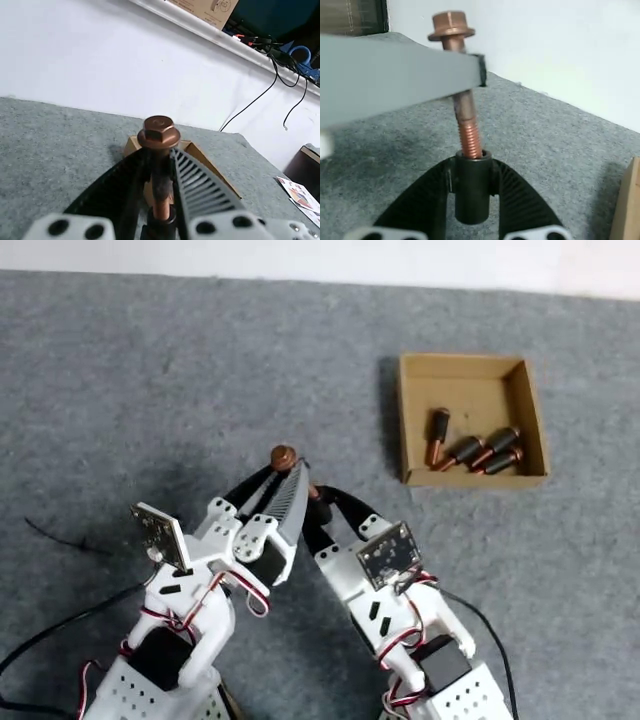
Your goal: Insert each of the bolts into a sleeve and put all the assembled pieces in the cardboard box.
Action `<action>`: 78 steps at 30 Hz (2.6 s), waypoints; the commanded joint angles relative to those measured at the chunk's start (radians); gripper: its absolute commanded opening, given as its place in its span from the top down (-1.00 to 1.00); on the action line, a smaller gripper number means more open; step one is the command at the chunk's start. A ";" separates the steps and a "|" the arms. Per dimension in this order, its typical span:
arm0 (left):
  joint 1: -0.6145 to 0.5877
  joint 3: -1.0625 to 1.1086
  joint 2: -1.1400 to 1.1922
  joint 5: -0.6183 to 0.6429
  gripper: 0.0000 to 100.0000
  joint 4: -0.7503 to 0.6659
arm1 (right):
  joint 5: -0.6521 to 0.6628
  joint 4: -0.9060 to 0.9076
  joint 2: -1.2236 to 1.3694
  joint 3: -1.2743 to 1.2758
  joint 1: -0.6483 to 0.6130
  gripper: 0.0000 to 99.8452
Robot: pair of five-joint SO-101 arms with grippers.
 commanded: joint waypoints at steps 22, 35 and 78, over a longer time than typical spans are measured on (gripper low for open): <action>0.041 0.099 -0.001 -0.023 0.99 0.020 | 0.164 0.039 -0.013 0.107 -0.012 0.99; 0.047 0.099 -0.010 -0.026 0.99 0.084 | 0.104 0.035 -0.013 0.107 0.013 0.99; -0.352 0.041 -0.008 0.044 0.94 0.084 | 0.100 -0.002 -0.013 0.107 0.182 0.99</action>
